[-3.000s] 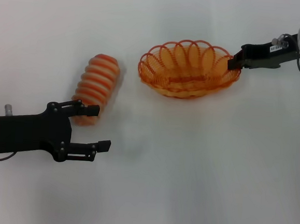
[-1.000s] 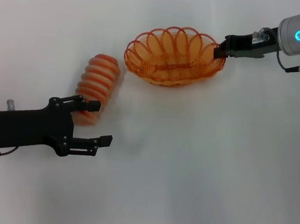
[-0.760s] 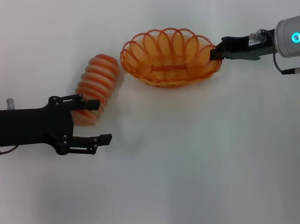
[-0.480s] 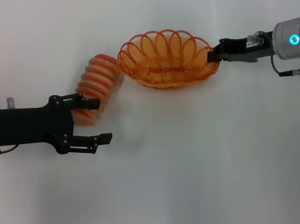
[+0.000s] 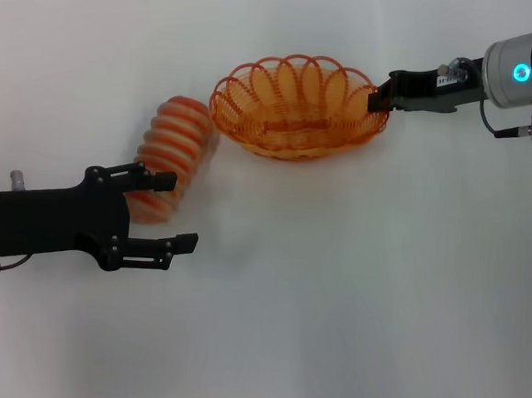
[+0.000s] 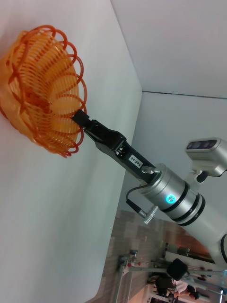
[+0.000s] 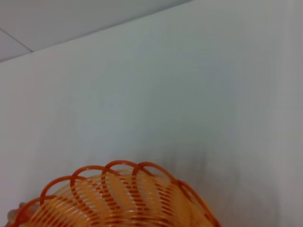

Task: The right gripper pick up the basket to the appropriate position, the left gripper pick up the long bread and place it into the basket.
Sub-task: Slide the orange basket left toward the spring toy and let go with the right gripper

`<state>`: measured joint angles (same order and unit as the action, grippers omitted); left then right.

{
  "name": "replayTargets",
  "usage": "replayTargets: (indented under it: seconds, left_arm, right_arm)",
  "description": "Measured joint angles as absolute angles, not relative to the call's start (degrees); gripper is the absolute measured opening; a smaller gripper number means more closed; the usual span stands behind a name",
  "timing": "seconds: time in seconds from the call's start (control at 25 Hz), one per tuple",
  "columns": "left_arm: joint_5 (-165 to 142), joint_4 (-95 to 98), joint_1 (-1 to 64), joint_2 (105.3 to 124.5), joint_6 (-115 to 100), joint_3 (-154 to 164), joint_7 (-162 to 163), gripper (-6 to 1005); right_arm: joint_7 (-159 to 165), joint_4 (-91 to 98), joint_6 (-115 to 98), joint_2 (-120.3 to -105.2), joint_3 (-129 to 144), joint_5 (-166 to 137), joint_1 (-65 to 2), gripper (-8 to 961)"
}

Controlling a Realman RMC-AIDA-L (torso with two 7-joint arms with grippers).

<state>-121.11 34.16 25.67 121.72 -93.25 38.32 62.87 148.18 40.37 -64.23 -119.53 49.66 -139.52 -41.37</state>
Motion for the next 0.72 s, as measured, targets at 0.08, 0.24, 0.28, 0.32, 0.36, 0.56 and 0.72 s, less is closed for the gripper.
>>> replayTargets:
  seconds: [0.08, 0.24, 0.28, 0.32, 0.36, 0.56, 0.72]
  left_arm:
    - [-121.1, 34.2, 25.7, 121.73, -93.3, 38.3, 62.9, 873]
    - [-121.2, 34.2, 25.8, 121.72, -93.3, 38.3, 62.9, 873]
    - [-121.3, 34.3, 25.8, 121.73, -93.3, 38.3, 62.9, 873]
    - [-121.3, 34.3, 25.9, 121.73, -93.3, 38.3, 62.9, 873]
    - [-121.4, 34.4, 25.9, 121.72, -93.3, 38.3, 62.9, 873]
    - [-121.5, 34.4, 26.0, 121.73, -93.3, 38.3, 62.9, 872]
    - [-121.5, 34.4, 26.1, 121.72, -93.3, 38.3, 62.9, 872]
  right_arm:
    - [148.2, 40.1, -64.0, -119.53, 49.7, -139.4, -41.4, 151]
    - [148.1, 40.1, -64.0, -119.53, 49.7, -138.6, -41.2, 153]
    - [148.1, 40.1, -64.0, -119.53, 49.7, -138.6, -41.2, 154]
    - [148.0, 40.1, -64.0, -119.53, 49.7, -138.4, -41.2, 155]
    - [148.0, 40.1, -64.0, -119.52, 49.7, -138.3, -41.1, 156]
    - [147.9, 40.1, -64.3, -119.45, 49.7, -138.0, -41.1, 159]
    - [147.9, 40.1, -64.4, -119.44, 49.7, -138.0, -41.1, 162]
